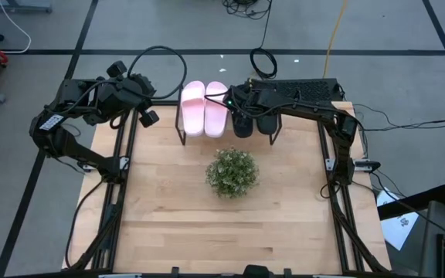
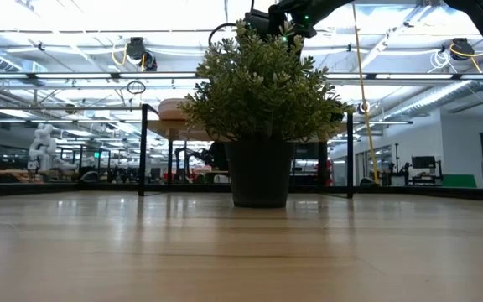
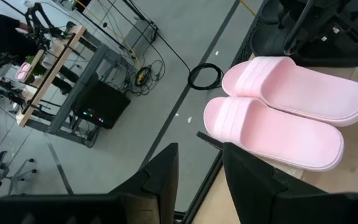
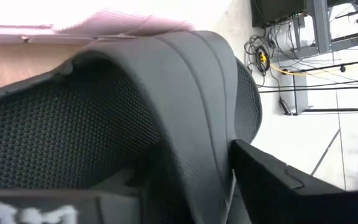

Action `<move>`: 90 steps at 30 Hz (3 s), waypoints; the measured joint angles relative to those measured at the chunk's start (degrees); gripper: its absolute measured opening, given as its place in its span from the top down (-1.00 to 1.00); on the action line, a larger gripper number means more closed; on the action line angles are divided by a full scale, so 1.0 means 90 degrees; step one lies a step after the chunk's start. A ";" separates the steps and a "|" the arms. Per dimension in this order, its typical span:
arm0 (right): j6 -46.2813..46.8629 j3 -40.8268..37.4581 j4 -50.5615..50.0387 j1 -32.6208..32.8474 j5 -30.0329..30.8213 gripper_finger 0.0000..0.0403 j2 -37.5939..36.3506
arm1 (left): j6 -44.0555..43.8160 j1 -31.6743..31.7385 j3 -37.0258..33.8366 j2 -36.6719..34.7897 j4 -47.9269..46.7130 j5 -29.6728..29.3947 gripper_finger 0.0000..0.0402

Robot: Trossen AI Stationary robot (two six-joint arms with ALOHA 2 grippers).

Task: Pick and place slides into the shelf
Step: Put the black slide on the shelf

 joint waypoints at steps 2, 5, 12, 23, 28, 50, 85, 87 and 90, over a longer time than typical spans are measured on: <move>-0.0001 0.0000 0.0006 0.0000 0.0010 0.10 -0.0001 | 0.0000 0.0000 -0.0001 0.0000 0.0001 0.0000 0.33; -0.0003 0.0000 0.0025 0.0000 0.0052 0.02 -0.0001 | 0.0000 -0.0001 -0.0001 0.0000 -0.0001 0.0000 0.33; -0.0006 -0.0002 0.0015 0.0082 0.0397 -0.02 -0.0001 | 0.0002 -0.0001 -0.0001 0.0000 -0.0001 0.0000 0.33; -0.0028 -0.0002 0.0057 0.0146 0.0440 -0.02 -0.0001 | 0.0020 -0.0002 -0.0001 0.0000 -0.0001 0.0000 0.33; -0.0028 -0.0002 0.0056 0.0146 0.0460 -0.02 -0.0001 | 0.0020 0.0000 0.0001 0.0000 -0.0001 0.0000 0.33; 0.0140 -0.0007 0.0086 0.0366 0.0416 -0.02 -0.0820 | -0.0002 -0.0001 -0.0001 -0.0001 0.0001 -0.0007 0.33; 0.0007 -0.0352 0.0188 0.0384 0.0117 -0.02 -0.0899 | -0.0024 -0.0001 -0.0001 0.0000 0.0003 -0.0005 0.33; -0.0035 -0.0352 0.0188 0.0384 0.0117 -0.02 -0.0899 | -0.0024 0.0000 -0.0001 0.0000 0.0003 -0.0005 0.33; -0.0035 -0.0352 0.0188 0.0344 0.0110 -0.02 -0.0899 | -0.0024 -0.0002 -0.0001 0.0000 0.0003 -0.0007 0.33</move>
